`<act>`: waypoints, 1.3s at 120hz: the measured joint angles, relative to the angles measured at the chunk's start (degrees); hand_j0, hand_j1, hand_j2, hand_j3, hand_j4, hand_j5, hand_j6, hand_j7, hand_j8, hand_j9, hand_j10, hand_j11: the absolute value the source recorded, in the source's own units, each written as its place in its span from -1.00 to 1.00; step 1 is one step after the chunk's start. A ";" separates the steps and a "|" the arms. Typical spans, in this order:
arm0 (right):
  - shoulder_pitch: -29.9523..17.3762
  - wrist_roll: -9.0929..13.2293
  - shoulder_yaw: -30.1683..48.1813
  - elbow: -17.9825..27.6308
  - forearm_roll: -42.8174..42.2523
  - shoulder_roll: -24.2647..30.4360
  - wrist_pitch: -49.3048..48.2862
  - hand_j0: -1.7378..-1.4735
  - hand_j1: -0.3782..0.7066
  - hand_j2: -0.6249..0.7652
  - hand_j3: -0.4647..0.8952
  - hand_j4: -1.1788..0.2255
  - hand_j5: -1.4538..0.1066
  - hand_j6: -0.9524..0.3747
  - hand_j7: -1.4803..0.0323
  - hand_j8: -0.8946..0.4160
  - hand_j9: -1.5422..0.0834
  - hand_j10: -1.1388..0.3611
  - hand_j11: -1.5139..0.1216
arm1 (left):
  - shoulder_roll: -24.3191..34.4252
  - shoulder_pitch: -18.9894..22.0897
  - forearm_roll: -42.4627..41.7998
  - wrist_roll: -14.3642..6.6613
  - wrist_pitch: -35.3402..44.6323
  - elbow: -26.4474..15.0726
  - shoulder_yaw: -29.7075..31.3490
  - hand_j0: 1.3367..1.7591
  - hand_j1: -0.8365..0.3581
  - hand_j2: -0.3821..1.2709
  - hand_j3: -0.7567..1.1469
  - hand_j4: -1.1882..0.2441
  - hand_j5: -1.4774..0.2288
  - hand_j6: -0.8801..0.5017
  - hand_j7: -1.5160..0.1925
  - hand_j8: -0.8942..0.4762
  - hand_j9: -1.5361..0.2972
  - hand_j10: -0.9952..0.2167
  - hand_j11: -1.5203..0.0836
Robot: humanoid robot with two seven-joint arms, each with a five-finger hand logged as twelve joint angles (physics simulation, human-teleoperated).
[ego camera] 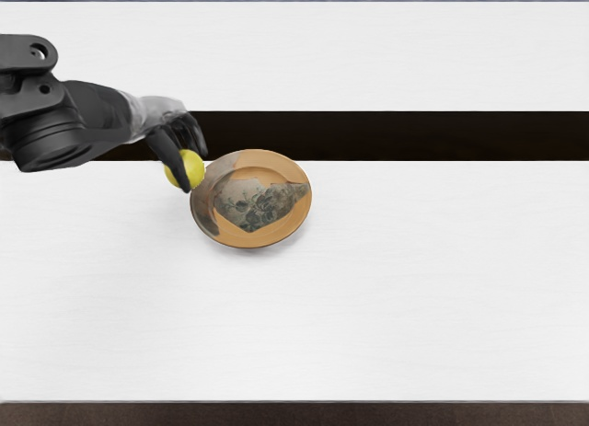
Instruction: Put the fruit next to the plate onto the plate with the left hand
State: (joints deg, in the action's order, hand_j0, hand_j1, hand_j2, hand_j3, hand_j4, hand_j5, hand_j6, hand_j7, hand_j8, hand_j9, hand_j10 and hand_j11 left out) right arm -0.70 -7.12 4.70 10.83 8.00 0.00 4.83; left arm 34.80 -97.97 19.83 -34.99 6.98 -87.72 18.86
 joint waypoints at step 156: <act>0.00 0.00 0.05 -0.18 0.00 0.00 0.00 -0.40 -0.87 -0.11 -0.32 0.63 0.81 0.38 0.90 0.31 0.84 0.47 0.80 | 16.99 28.39 -5.79 -0.01 -26.71 0.35 -35.10 0.52 0.43 -0.46 -0.20 0.27 0.30 -0.13 0.35 -0.10 0.28 0.18 0.44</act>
State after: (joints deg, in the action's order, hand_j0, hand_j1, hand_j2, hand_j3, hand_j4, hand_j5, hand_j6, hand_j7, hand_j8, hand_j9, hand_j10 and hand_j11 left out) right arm -0.70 -7.12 4.75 10.65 8.00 0.00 4.83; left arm 51.79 -69.57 14.04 -35.00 -19.73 -87.37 -16.24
